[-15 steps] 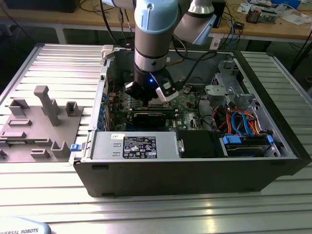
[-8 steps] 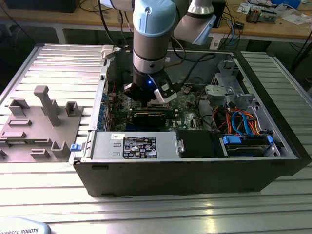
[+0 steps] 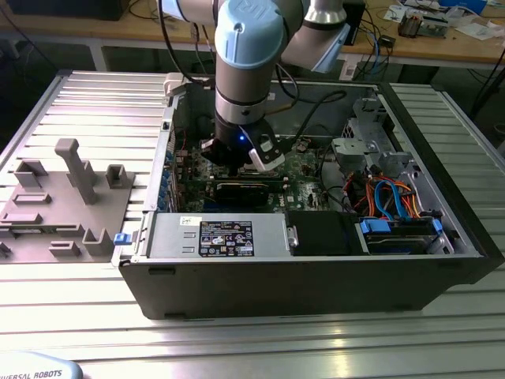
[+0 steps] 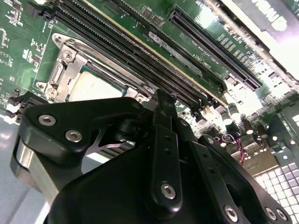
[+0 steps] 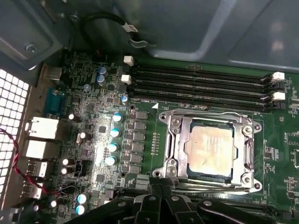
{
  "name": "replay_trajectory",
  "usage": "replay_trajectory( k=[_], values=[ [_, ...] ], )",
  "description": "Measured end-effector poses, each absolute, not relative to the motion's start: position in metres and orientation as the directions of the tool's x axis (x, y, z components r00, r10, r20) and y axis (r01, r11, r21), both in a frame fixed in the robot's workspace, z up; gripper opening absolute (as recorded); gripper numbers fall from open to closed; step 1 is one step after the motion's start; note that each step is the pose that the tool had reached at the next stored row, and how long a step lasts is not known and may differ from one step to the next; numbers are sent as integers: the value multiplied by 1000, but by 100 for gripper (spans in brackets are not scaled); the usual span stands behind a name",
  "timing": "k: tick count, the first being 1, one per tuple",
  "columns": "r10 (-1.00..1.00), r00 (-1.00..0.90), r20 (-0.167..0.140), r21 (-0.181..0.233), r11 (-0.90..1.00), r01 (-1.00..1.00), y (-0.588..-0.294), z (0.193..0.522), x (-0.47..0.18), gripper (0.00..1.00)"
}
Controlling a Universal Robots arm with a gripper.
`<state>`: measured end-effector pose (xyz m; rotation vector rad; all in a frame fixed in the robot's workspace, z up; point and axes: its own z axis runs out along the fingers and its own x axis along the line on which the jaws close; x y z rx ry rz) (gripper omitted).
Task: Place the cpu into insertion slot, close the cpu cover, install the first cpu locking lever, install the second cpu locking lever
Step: 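Install the second cpu locking lever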
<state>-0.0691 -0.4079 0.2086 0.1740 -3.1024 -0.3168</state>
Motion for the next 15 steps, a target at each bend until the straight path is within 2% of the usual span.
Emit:
replay_trajectory(
  k=[15],
  values=[
    [-113, -994, 3, 232, 967, -109, -408, 197, -69, 11]
  ],
)
